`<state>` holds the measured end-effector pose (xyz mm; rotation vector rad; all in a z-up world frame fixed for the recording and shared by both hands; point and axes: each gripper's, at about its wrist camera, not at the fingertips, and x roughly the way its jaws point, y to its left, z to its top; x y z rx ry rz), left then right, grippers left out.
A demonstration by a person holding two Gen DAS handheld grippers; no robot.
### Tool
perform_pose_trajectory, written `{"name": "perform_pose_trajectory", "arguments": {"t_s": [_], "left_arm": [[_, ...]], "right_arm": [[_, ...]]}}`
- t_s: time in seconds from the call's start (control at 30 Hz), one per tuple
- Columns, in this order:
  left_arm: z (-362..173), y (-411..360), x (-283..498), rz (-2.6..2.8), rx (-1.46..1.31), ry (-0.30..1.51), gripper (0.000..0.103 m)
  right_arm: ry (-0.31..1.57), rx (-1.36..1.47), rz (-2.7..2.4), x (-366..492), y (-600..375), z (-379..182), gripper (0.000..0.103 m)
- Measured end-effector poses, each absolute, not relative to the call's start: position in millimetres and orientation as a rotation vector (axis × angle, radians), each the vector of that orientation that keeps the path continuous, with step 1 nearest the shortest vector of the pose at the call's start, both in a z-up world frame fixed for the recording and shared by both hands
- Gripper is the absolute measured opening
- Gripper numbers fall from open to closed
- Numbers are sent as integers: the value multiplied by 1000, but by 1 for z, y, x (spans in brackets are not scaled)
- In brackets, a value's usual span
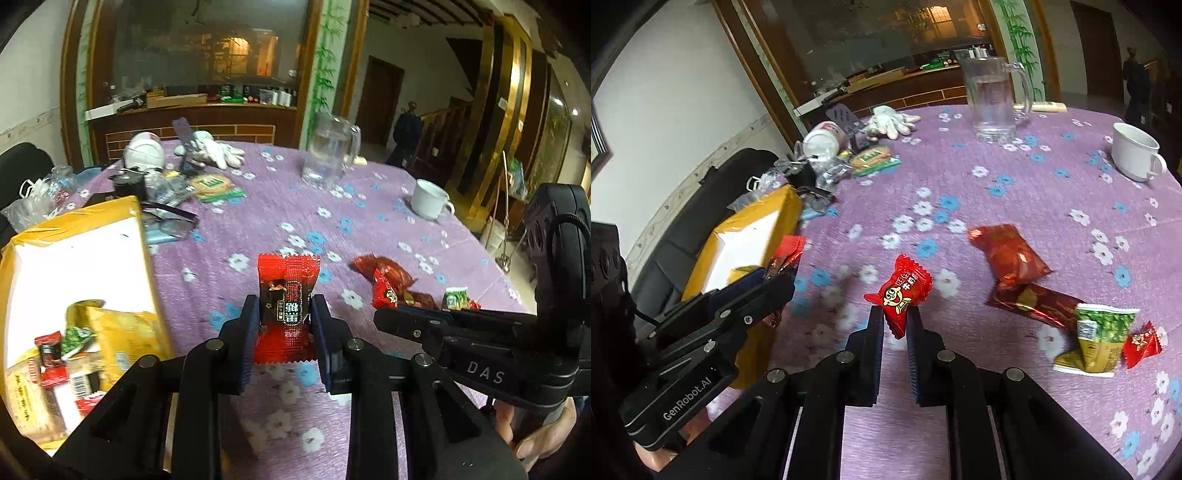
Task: Organize snacks
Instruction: 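Carry both red candies into the box and open both tools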
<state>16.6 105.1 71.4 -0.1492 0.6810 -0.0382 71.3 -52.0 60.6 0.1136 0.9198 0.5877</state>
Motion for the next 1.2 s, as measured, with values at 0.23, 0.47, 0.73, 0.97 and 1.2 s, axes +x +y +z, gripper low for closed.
{"name": "perform_pose_trajectory", "arguments": {"t_s": [0.23, 0.47, 0.73, 0.97, 1.2], "left_arm": [[81, 155, 4, 49, -212, 657, 25], [71, 231, -6, 234, -290, 684, 25], [41, 281, -5, 319, -392, 770, 25], [41, 280, -7, 323, -386, 761, 26], [44, 284, -10, 320, -404, 744, 27]], "right_arm": [[885, 56, 653, 62, -4, 82, 13], [895, -3, 756, 51, 63, 84, 12], [926, -96, 847, 37, 136, 70, 12], [929, -126, 862, 33, 161, 58, 16], [901, -127, 857, 32, 158, 61, 27]]}}
